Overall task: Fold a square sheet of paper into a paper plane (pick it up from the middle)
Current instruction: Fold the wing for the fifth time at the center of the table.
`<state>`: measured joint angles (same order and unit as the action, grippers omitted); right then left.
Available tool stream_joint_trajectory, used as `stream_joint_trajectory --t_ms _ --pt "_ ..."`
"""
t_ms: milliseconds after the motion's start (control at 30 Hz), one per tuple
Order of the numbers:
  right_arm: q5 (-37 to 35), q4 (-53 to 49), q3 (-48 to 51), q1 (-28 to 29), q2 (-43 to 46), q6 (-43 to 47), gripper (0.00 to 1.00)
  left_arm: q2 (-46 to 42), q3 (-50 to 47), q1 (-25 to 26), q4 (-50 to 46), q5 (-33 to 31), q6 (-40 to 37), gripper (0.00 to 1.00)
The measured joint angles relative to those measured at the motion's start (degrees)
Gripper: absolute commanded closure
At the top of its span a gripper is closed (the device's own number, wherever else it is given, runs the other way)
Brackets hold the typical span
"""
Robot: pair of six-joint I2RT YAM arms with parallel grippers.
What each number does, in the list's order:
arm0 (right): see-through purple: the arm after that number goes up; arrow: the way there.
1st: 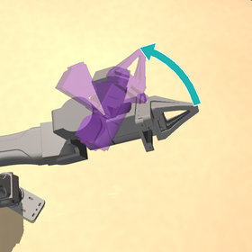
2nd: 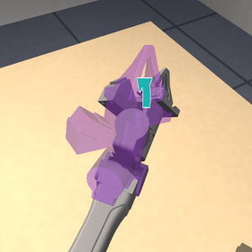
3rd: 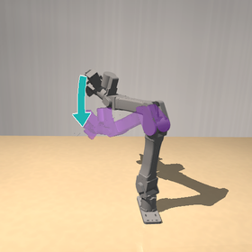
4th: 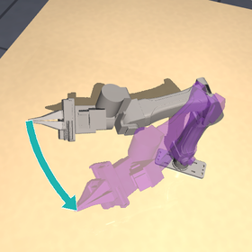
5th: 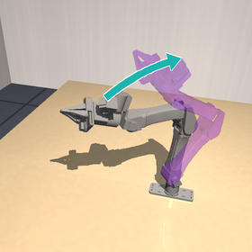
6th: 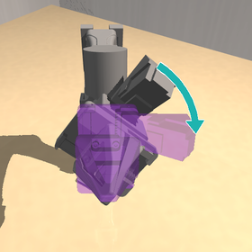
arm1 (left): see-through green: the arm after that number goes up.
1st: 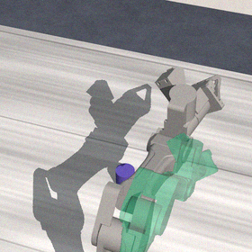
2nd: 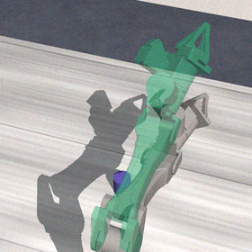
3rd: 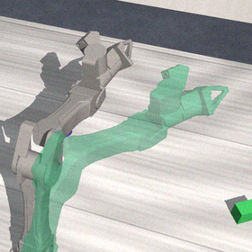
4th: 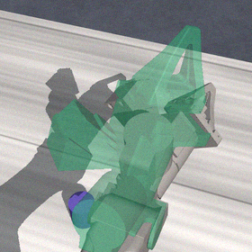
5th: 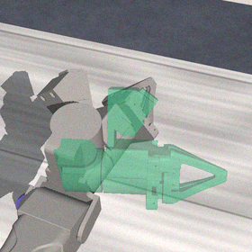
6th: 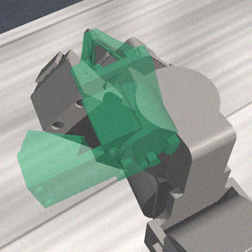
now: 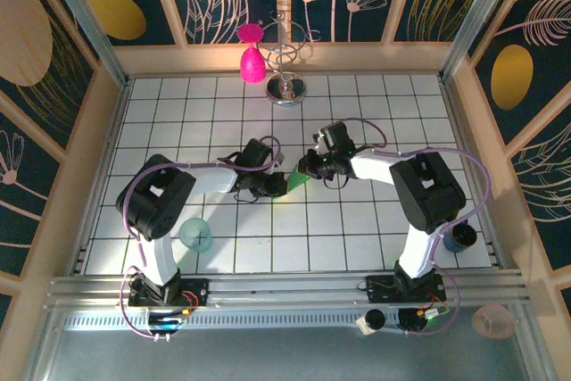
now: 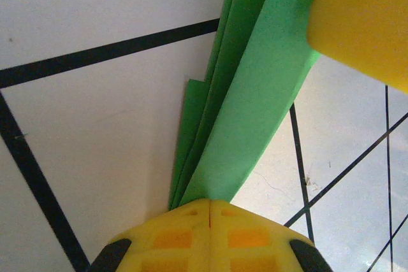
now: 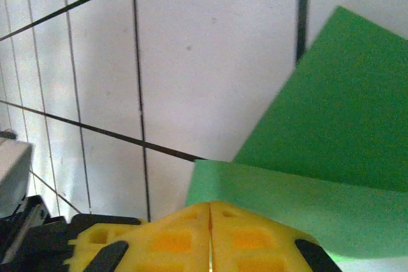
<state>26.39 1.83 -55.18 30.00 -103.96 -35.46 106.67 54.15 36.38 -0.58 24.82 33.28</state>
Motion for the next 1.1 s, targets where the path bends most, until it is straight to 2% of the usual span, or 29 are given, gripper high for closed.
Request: stream_joint_trajectory --t_ms 200,467,867,1000,1100 --pt "-0.85 -0.37 -0.11 2.49 -1.18 0.24 0.91 0.0 0.0 0.0 -0.02 0.02 0.0 1.0" --pt "-0.55 -0.15 -0.07 1.55 -3.78 0.26 0.92 0.0 -0.04 0.0 -0.04 0.0 0.0 1.0" --pt "2.58 4.37 2.23 -12.85 -3.89 0.61 0.92 -0.98 -2.95 -0.02 4.04 -0.02 0.26 1.0" --pt "0.83 5.07 2.19 -17.07 -3.8 0.66 0.91 -1.03 -2.99 -0.02 4.2 0.2 0.33 1.0" --pt "-2.12 4.17 2.23 -17.81 -2.27 0.7 0.9 -1.31 -2.97 -0.02 3.72 0.39 0.46 1.0"
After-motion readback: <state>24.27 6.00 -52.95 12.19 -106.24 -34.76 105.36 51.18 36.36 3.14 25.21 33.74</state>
